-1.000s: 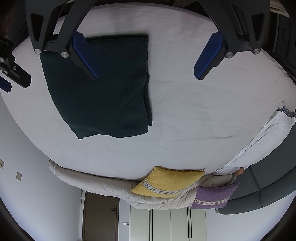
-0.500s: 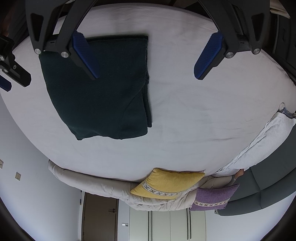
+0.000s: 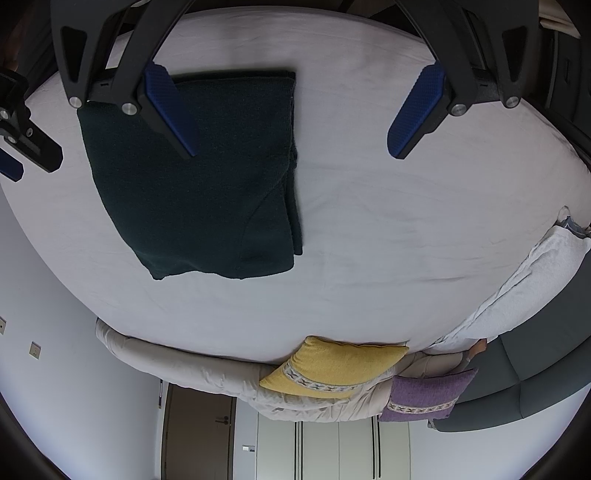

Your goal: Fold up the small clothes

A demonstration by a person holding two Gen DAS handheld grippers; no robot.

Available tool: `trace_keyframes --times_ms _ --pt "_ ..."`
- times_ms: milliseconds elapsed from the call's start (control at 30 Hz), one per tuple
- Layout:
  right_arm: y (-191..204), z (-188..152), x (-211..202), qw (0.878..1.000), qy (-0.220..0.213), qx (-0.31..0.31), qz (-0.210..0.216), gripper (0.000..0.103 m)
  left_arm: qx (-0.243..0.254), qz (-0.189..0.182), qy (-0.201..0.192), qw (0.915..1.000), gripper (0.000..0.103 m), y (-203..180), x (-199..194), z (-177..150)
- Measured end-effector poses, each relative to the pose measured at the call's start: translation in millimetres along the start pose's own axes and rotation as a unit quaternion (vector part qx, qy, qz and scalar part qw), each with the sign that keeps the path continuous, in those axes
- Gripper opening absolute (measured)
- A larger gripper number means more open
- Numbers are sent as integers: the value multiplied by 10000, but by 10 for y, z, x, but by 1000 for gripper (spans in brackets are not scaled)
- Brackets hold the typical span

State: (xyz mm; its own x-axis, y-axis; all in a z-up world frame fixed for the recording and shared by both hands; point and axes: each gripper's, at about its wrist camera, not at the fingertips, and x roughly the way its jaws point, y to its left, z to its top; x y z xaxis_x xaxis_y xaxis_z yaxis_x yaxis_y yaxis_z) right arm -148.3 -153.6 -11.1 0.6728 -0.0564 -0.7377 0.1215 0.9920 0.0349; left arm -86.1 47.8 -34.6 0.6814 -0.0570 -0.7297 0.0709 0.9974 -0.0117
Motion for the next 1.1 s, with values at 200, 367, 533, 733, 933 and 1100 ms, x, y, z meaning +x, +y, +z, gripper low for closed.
trace_keyframes --times_ms 200,367,533,733,933,1100 --pt "4 -3 -4 10000 1 2 1 102 -13 3 10 10000 103 9 -2 -5" --pt "9 -7 -5 10000 8 5 2 102 -14 3 13 10000 103 12 -1 -6" --pt "8 -11 3 10000 2 -3 4 102 -7 3 11 10000 103 16 -2 -5" --pt "5 -13 4 10000 2 -3 9 102 -7 5 11 10000 103 21 2 -2" --pt "-4 -9 6 10000 7 -4 13 103 -5 1 14 10000 103 22 3 -1" --pt "4 -15 12 10000 9 -5 19 102 -9 5 12 10000 103 19 1 -3"
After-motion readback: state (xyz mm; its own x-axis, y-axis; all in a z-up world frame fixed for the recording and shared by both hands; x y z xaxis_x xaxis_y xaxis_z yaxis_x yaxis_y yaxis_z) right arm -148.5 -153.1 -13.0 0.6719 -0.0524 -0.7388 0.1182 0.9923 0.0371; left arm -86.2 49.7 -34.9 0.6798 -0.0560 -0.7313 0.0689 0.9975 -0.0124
